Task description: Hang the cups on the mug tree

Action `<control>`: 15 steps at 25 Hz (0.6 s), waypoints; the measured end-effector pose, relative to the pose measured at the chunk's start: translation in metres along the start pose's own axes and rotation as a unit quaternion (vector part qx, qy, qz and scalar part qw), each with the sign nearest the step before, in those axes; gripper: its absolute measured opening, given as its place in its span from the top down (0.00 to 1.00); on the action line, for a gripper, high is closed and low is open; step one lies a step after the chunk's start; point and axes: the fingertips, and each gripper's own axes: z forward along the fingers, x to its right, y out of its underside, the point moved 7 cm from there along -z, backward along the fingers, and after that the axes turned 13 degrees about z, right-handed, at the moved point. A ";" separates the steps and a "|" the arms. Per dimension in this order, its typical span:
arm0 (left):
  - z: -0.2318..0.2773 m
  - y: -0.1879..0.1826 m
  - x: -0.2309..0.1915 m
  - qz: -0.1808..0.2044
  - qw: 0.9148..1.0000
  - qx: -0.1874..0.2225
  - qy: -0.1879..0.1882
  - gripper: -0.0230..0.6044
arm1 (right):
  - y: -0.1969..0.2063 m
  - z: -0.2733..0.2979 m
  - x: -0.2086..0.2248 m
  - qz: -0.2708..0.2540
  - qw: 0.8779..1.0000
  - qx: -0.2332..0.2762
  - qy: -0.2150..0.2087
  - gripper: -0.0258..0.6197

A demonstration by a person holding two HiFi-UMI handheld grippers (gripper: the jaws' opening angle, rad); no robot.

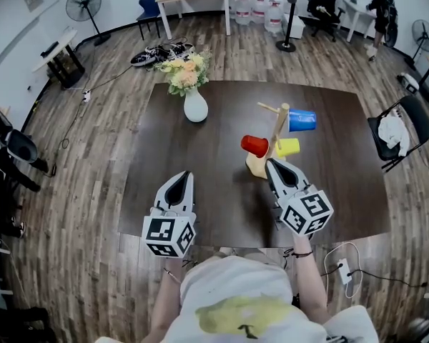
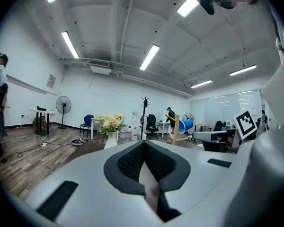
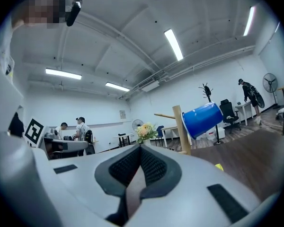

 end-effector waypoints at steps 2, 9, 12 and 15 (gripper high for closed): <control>0.000 0.001 0.000 -0.003 1.000 0.001 -0.002 0.94 | 0.000 0.000 0.001 0.001 1.000 0.004 0.003 0.93; -0.002 0.000 -0.005 -0.001 1.000 0.001 -0.017 0.94 | -0.004 0.000 -0.002 -0.018 1.000 0.016 0.012 0.93; -0.003 -0.001 -0.007 -0.003 1.000 0.001 -0.023 0.94 | -0.004 -0.003 -0.001 -0.017 1.000 0.020 0.017 0.93; -0.004 0.001 -0.009 -0.004 1.000 -0.002 -0.025 0.94 | -0.003 -0.005 0.002 -0.015 0.999 0.023 0.026 0.93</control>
